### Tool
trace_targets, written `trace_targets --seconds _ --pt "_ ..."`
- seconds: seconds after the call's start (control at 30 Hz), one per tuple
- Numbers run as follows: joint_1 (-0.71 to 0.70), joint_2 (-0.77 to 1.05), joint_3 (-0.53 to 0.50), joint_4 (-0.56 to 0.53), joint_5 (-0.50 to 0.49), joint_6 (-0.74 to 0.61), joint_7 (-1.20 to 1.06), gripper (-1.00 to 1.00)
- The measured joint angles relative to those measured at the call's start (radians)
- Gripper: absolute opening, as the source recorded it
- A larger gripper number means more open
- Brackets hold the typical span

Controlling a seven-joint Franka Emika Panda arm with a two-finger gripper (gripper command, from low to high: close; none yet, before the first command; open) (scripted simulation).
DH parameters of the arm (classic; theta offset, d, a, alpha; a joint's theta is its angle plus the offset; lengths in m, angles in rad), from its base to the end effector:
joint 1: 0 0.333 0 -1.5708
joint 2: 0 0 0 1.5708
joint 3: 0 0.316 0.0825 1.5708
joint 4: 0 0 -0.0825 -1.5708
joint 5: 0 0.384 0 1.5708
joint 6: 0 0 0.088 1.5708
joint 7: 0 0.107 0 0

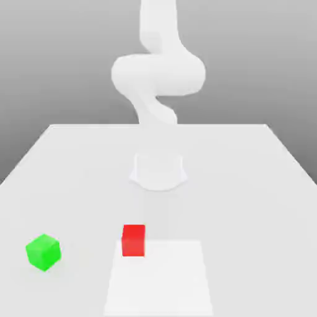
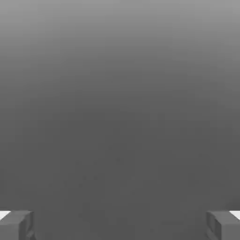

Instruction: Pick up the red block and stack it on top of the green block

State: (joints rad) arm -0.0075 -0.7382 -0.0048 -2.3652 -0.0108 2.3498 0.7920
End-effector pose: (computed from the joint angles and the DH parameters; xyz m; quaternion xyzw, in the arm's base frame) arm 0.3731 -0.0053 0.6610 -0.8616 0.3641 -0.3283 0.1314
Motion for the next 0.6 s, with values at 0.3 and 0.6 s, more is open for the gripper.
trace_targets --seconds 0.3,0.6 --pt "-0.033 0.271 -0.04 -0.276 -0.036 0.213 -0.042 0.0" --pt "-0.055 0.656 -0.1 -0.544 -0.014 0.506 -0.131 0.0"
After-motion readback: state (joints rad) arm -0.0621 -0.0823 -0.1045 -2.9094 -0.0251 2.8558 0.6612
